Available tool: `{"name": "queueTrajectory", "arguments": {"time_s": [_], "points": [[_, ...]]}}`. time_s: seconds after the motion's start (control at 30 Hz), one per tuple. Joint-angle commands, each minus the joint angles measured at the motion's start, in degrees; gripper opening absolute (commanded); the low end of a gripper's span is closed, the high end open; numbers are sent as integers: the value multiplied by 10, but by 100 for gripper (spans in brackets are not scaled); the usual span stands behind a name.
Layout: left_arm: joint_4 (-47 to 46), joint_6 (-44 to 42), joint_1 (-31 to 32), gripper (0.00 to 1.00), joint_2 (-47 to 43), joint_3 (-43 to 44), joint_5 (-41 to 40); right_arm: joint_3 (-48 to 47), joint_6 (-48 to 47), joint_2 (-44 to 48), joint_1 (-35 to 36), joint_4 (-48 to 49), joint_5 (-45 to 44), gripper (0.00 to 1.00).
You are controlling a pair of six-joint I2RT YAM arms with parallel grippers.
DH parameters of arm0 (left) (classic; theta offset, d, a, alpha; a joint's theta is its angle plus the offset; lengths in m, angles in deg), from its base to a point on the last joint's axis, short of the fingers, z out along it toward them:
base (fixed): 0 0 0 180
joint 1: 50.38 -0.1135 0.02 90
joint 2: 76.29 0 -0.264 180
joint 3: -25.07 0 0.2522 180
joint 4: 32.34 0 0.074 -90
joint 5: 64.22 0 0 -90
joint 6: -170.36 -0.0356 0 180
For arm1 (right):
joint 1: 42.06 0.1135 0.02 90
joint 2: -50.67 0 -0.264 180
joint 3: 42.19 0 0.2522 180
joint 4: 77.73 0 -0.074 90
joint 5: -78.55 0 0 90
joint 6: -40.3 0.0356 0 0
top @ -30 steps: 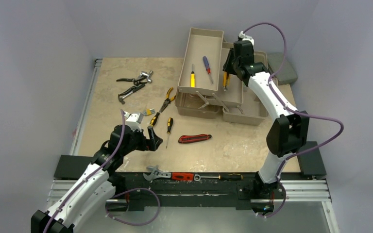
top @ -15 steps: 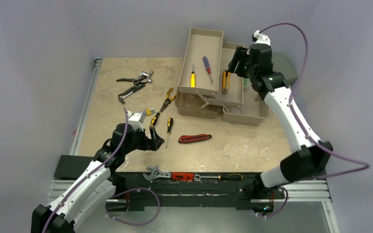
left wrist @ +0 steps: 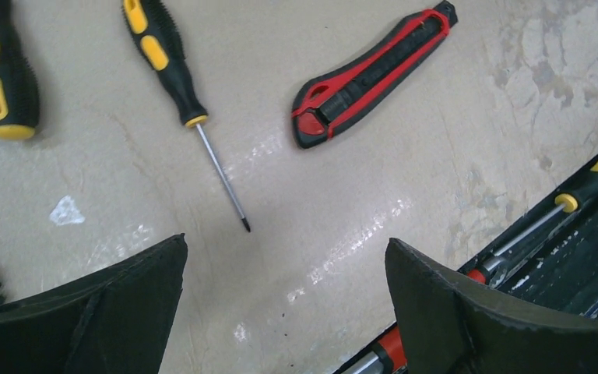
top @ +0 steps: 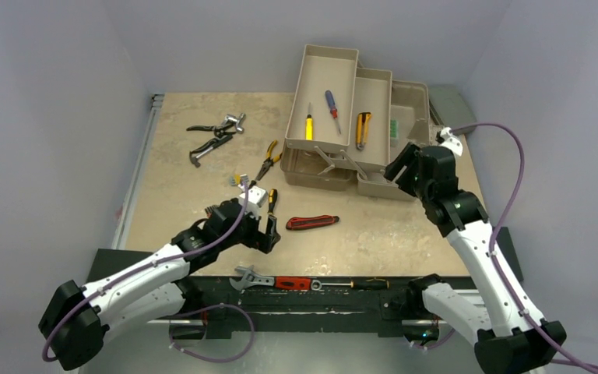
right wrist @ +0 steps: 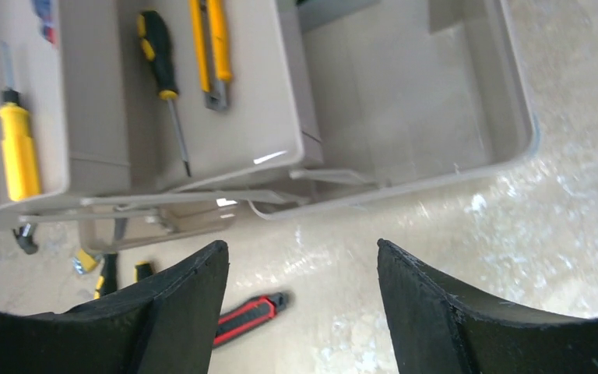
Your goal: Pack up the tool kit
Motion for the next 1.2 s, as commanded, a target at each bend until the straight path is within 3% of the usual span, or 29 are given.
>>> {"name": "queueTrajectory", "arguments": {"time_s": [0.0, 0.13, 0.23, 0.5, 0.97, 1.07, 1.17], "points": [[-50, -74, 29, 95, 58, 62, 34, 23, 38, 49, -2, -62, -32, 70], [3, -127, 52, 94, 166, 147, 42, 57, -15, 104, -1, -41, 23, 72], [38, -158, 78, 94, 236, 197, -7, 78, -31, 139, -1, -22, 68, 74], [96, -202, 92, 93, 385, 298, -18, 81, -48, 172, -1, -49, 80, 77], [97, -209, 92, 89, 534, 368, -24, 87, -59, 187, -1, -54, 95, 77], [114, -208, 92, 77, 547, 376, -2, 90, -58, 189, -1, -53, 97, 77], [126, -205, 92, 48, 542, 372, 25, 91, -58, 190, -1, -54, 110, 77]]}}
